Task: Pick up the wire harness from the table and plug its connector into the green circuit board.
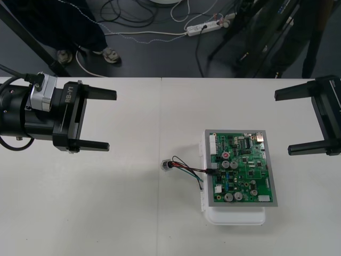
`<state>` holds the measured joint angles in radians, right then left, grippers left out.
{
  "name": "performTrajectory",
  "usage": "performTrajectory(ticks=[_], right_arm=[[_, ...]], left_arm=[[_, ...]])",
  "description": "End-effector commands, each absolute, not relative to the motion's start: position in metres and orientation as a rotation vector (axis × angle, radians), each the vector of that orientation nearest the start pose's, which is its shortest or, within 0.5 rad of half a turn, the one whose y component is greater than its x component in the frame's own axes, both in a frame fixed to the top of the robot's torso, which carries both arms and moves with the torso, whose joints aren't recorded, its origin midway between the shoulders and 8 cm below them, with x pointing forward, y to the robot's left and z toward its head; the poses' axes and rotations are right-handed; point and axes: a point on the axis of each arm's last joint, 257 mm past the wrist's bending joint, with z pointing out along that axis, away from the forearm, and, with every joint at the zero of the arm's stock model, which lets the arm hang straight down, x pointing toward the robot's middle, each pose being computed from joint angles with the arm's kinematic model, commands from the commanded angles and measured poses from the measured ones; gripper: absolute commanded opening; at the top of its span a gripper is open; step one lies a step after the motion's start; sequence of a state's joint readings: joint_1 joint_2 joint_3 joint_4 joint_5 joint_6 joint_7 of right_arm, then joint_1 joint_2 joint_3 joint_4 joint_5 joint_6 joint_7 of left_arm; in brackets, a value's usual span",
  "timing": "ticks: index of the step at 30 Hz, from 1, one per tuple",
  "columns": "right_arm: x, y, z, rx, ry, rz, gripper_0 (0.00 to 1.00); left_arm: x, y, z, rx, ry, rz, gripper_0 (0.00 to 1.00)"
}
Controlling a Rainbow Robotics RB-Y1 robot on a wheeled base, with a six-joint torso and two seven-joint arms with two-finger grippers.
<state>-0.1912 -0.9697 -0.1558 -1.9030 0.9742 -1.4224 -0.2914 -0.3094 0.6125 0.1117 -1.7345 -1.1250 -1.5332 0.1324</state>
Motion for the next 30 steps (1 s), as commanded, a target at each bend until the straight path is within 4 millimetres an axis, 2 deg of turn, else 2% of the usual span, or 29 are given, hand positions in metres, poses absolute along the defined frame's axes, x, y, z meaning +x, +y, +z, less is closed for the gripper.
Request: performTrajectory(ticks=[1,14,30], right_arm=[[0.319,-0.162,-0.041,-1.556,1.242,0.824,1.0],[0.301,-0.141,-0.064,-1.462,1.191,0.971,1.0],[0.288,-0.142,-0.08,-1.4,1.184,1.016,1.0]], left_arm=[[0.337,0.112,-0.059,1.507,0.976,-0.868,1.0],[0.337,0.112,-0.059,1.507,0.976,-0.868,1.0],[0.337,0.112,-0.059,1.507,0.976,-0.868,1.0]])
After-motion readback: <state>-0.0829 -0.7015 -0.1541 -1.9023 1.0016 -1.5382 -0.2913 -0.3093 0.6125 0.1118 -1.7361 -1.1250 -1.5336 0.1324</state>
